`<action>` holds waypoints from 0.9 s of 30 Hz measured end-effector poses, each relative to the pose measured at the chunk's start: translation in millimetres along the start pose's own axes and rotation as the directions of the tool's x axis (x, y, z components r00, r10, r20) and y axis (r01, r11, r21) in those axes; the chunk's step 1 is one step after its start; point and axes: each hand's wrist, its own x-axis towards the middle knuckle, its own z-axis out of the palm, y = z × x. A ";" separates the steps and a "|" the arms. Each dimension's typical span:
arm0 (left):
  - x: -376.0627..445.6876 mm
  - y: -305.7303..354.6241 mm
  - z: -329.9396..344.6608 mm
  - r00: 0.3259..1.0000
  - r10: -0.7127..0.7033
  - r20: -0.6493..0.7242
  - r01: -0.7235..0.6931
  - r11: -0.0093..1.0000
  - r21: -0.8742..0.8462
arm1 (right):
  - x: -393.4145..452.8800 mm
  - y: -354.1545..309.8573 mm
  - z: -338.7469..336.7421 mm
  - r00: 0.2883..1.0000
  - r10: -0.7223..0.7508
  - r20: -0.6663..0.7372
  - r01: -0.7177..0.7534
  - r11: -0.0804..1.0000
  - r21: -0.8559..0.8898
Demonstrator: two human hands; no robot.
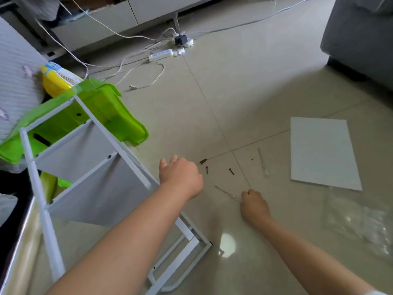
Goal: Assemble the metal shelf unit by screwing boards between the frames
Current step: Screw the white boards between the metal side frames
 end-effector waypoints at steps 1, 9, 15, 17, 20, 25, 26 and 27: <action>4.7 8.1 0.8 1.000 0.012 0.011 -0.012 1.000 0.011 | 1.3 8.8 -5.3 1.000 -0.003 -0.011 0.003 1.000 -0.009; 61.1 118.3 22.1 0.989 0.124 0.083 -0.119 0.991 -0.067 | 15.1 158.6 -72.0 0.930 0.341 -0.137 -0.332 0.940 0.080; 99.2 198.0 55.1 0.957 0.264 0.122 -0.237 0.951 -0.200 | 17.9 225.8 -89.3 0.799 0.599 -0.051 -0.583 0.792 0.182; 108.5 220.6 65.7 0.945 0.302 0.126 -0.257 0.922 -0.289 | 21.1 233.5 -86.2 0.770 0.638 -0.013 -0.618 0.751 0.231; 119.7 249.4 74.2 0.928 0.347 0.138 -0.255 0.858 -0.445 | 23.6 237.8 -77.8 0.787 0.617 -0.020 -0.591 0.762 0.266; 129.5 278.5 79.2 0.906 0.382 0.180 -0.182 0.737 -0.650 | 27.1 244.8 -71.1 0.804 0.595 -0.023 -0.533 0.737 0.416; 129.0 281.5 79.3 0.913 0.365 0.182 -0.147 0.711 -0.688 | 27.3 246.2 -72.9 0.792 0.610 -0.032 -0.505 0.684 0.527; 128.3 283.5 79.9 0.927 0.331 0.175 -0.110 0.686 -0.719 | 25.9 246.7 -74.8 0.774 0.631 -0.049 -0.466 0.622 0.629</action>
